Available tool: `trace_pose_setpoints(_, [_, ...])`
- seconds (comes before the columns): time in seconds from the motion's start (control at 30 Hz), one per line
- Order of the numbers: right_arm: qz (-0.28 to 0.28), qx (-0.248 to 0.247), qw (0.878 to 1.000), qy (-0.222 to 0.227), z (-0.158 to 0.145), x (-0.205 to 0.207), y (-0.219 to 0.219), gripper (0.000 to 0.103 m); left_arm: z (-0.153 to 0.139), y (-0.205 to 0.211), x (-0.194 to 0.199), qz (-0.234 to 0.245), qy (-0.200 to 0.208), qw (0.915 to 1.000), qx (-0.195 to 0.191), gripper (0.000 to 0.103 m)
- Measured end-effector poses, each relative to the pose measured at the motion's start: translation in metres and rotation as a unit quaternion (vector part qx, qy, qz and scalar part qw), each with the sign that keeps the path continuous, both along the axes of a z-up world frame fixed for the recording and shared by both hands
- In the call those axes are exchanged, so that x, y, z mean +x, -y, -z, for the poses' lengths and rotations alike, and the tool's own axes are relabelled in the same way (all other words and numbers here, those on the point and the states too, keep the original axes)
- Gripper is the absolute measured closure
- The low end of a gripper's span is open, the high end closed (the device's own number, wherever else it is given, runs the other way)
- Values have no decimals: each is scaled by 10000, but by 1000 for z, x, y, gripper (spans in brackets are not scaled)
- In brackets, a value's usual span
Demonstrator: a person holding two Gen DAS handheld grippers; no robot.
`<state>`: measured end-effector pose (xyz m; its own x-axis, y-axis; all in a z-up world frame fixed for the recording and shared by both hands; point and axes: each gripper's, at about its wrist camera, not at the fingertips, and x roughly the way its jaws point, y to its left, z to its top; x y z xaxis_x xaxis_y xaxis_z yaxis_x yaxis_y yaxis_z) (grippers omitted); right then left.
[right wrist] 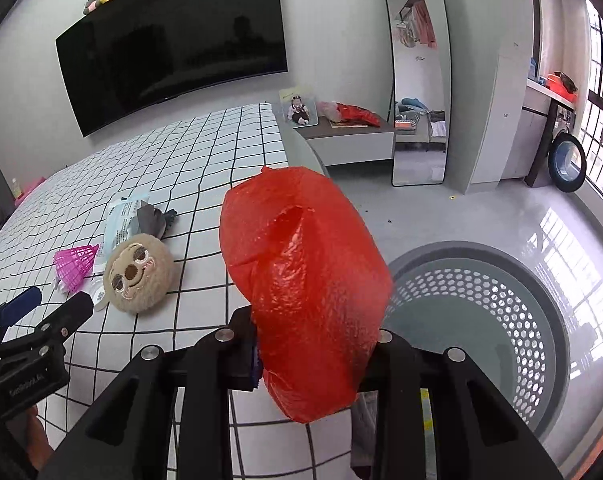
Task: Collect trash
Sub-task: 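Grasp the plush sloth face with the left tool while the right tool holds the red bag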
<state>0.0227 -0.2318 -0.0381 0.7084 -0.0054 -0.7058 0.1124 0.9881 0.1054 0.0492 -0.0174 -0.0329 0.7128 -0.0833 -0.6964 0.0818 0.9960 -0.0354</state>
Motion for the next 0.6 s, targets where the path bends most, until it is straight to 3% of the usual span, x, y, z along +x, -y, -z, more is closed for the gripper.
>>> trace_pose_setpoints(0.6, [424,754,9962,-4,35,-17,84,74,27,54,43,-179,-281,9968,724,6])
